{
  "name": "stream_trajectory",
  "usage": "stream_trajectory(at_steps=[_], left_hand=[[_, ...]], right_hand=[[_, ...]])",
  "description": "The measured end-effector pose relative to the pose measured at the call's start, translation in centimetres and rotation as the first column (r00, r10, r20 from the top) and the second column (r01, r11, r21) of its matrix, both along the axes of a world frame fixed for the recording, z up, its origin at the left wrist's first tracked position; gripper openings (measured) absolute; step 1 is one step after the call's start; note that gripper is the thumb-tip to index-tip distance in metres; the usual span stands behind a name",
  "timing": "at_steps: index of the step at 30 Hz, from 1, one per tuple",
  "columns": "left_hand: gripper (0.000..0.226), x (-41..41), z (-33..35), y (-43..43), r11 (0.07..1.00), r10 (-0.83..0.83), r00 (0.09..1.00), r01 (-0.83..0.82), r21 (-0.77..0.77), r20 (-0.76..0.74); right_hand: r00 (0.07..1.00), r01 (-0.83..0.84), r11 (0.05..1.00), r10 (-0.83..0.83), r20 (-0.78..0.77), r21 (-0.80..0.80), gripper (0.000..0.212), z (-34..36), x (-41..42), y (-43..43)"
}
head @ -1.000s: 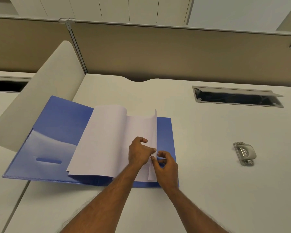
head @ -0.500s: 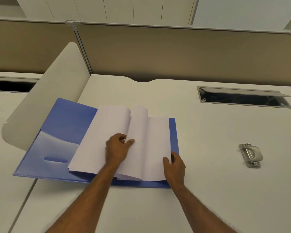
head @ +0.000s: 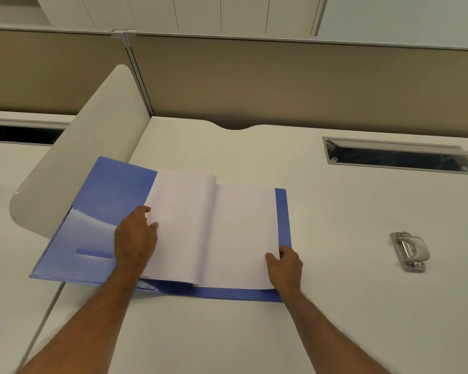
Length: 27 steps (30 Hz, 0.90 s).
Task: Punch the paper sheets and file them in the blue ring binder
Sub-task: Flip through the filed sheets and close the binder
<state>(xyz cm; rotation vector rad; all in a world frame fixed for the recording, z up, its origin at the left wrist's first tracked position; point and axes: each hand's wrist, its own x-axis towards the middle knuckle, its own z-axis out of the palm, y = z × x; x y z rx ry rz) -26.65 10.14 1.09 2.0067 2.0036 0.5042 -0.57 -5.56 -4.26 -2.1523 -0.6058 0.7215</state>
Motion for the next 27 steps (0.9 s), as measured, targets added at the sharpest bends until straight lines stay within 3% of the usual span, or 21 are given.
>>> stream_trajectory(at_steps=[6,9,11,16,19,23,27], left_hand=[[0.046,0.3,-0.1,0.0,0.999,0.028,0.986,-0.021,0.046,-0.167],[0.026,3.1,0.5,-0.9,0.979,-0.152,0.988,0.156,0.131,-0.035],[0.013,6.7,1.2,-2.6,0.950,-0.302,0.944,0.285,0.130,0.134],[0.046,16.0,1.5,-7.3,0.826,-0.359,0.871,0.464,-0.321,0.334],[0.042,17.8,0.9,-8.0,0.835,-0.312,0.901,0.411,-0.365,0.302],[0.025,17.0,0.7,-7.4,0.893,-0.288,0.924,0.354,-0.279,0.252],[0.024,14.3,1.6,-6.0,0.932,-0.254,0.944,0.297,-0.208,0.208]], right_hand=[[1.000,-0.002,0.999,0.002,0.001,-0.034,0.013,-0.3,0.2,0.3],[0.999,-0.006,1.000,0.006,-0.032,0.004,0.014,0.3,0.0,0.1],[0.998,-0.044,0.996,0.047,-0.034,0.083,0.029,0.8,-0.3,-0.2],[0.972,-0.234,0.950,0.227,0.054,0.208,0.041,0.9,-2.2,-0.9],[0.965,-0.261,0.936,0.250,0.077,0.236,0.044,0.2,-2.8,-1.2],[0.967,-0.251,0.927,0.255,0.024,0.279,0.048,-0.3,-2.3,-1.9],[0.950,-0.024,0.944,0.124,-0.287,0.330,0.048,-0.8,-1.1,-2.2]])
